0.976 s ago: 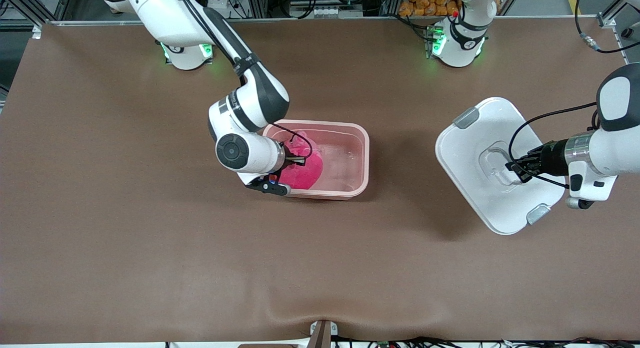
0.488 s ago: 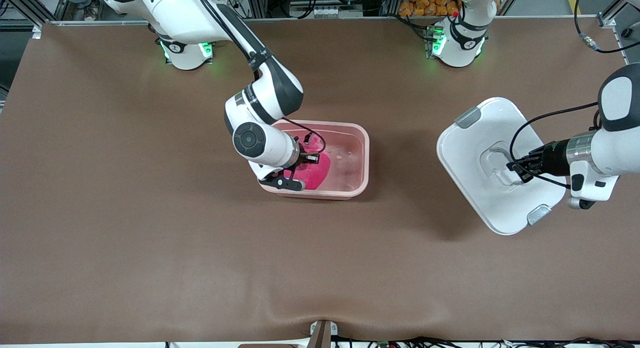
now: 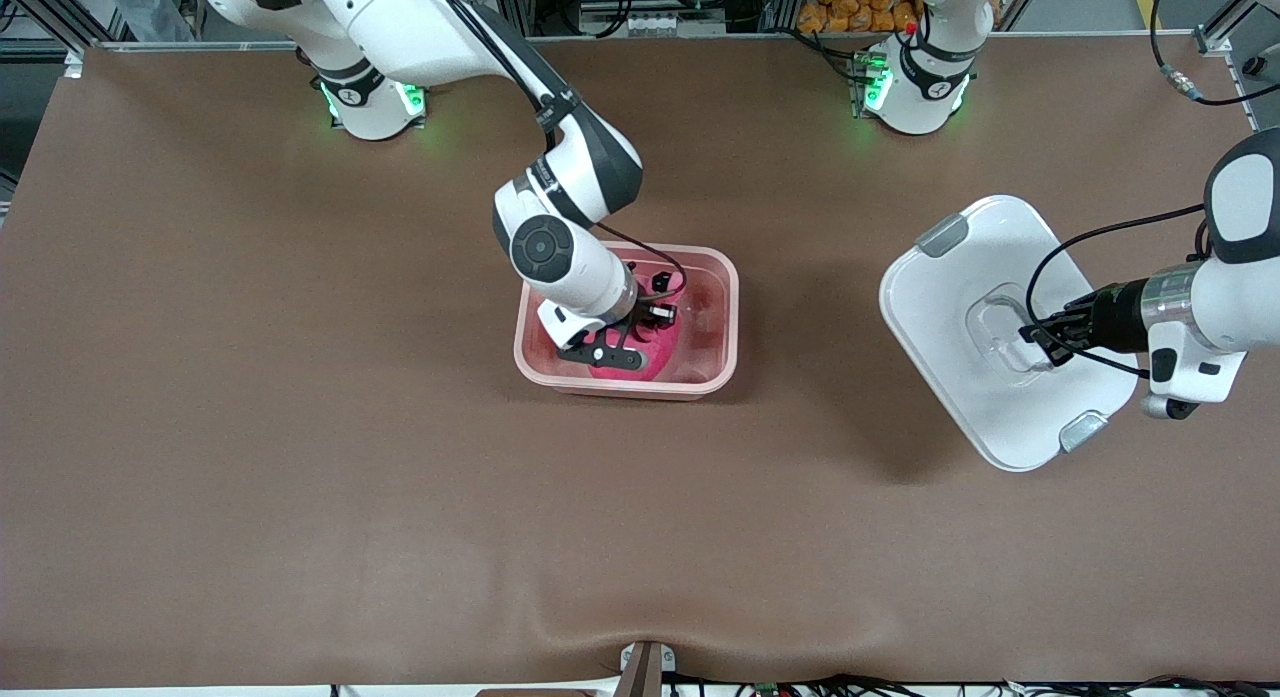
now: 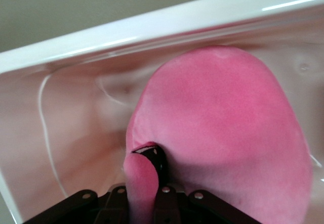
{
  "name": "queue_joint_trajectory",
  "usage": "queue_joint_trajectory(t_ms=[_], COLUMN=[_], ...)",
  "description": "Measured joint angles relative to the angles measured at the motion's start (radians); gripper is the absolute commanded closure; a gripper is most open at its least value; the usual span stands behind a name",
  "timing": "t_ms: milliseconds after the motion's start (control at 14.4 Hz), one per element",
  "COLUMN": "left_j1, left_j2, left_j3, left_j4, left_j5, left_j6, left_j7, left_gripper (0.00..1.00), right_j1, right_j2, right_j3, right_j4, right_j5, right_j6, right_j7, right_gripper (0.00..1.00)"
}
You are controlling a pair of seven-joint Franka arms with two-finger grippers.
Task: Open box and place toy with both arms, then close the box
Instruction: 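Lower the toy into the box and open the right gripper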
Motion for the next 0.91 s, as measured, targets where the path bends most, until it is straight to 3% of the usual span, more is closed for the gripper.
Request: queue_joint_trajectory(t_ms=[557,627,697,766,836,906], left_j1=[0.005,0.008,0.012,0.016,0.019,0.020], left_j2=[0.000,0.000,0.000,0.000,0.000,0.000], left_j3=[0.000,0.000,0.000,0.000,0.000,0.000], left_j4=[0.000,0.000,0.000,0.000,0.000,0.000], left_j5=[0.000,0.000,0.000,0.000,0.000,0.000], left_j6=[0.000,0.000,0.000,0.000,0.000,0.000], left_j7=[0.017,0.021,0.025,0.032,0.037,0.039], left_gripper=[1.00,1.00,1.00,1.00,1.00,1.00], right_j1=[0.053,0.065,0.076,0.084,0.087,0.087], right_j2=[0.041,0.049,0.055,0.059,0.060,0.061], right_j3=[0.001,0.001,0.001,0.001,0.001,0.001], right_j4=[0.002,0.002,0.002,0.002,0.002,0.003], right_j5=[-0.001,-0.001,-0.001,-0.001,-0.002,-0.002], right_j6=[0.108,0.127,0.142,0.150,0.154,0.154], right_j7=[-0.002,-0.002,-0.002,-0.002,-0.002,-0.002], right_gripper=[0.94,0.82,0.54,0.12,0.00,0.00])
